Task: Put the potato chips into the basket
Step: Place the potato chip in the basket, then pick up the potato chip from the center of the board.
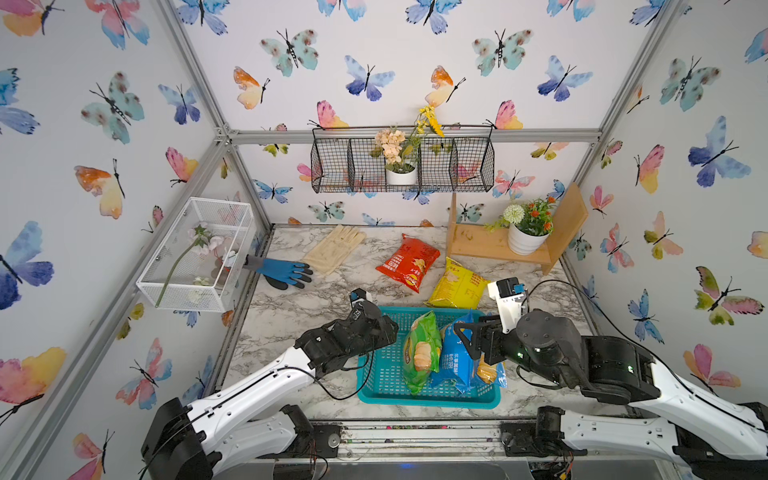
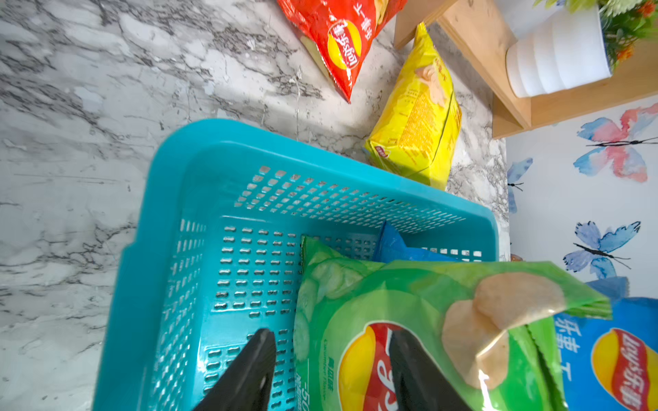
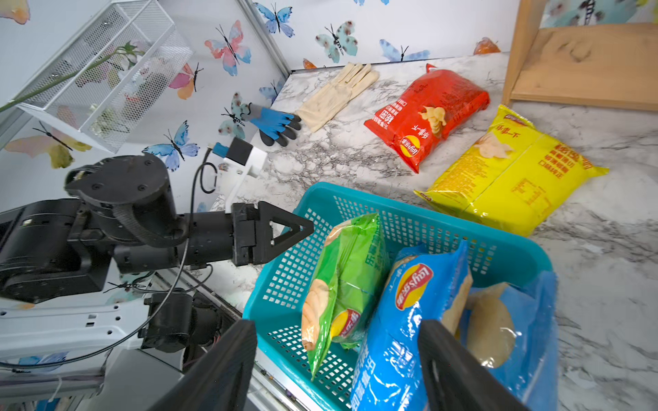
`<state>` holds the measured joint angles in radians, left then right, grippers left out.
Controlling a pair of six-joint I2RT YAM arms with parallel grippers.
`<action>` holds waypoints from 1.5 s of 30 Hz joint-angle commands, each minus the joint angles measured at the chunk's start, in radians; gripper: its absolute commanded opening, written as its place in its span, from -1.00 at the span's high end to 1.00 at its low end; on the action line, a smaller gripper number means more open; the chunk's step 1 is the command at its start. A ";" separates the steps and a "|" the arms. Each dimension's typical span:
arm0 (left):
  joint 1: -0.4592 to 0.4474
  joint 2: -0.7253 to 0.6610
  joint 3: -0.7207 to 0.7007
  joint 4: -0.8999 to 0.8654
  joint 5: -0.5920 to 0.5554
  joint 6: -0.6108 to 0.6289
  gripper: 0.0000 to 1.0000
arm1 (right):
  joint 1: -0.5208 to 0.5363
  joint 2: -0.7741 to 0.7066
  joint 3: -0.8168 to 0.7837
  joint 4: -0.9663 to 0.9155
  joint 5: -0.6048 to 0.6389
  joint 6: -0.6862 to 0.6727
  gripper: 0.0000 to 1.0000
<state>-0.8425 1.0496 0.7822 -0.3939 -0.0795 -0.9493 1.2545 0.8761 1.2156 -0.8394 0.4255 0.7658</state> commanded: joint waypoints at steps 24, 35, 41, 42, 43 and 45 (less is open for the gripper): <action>0.628 0.540 0.291 0.271 0.570 0.300 -0.49 | -0.058 0.173 0.159 0.072 0.057 -0.194 -0.77; 0.635 0.868 0.469 0.385 0.663 0.323 -0.54 | -0.152 0.191 0.045 0.108 -0.150 -0.136 -0.73; 0.668 0.917 0.432 0.539 0.701 0.242 -0.55 | -0.153 0.191 0.032 0.101 -0.163 -0.129 -0.73; 0.672 0.926 0.427 0.560 0.708 0.227 -0.54 | -0.153 0.190 0.033 0.095 -0.160 -0.129 -0.73; 0.676 0.935 0.419 0.589 0.715 0.211 -0.54 | -0.153 0.190 0.034 0.089 -0.156 -0.129 -0.73; 0.681 0.939 0.402 0.650 0.731 0.172 -0.54 | -0.153 0.191 0.041 0.078 -0.151 -0.129 -0.74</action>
<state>-0.1738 1.9644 1.2049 0.1349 0.5869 -0.7177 1.1049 1.0710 1.2495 -0.7544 0.2874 0.6277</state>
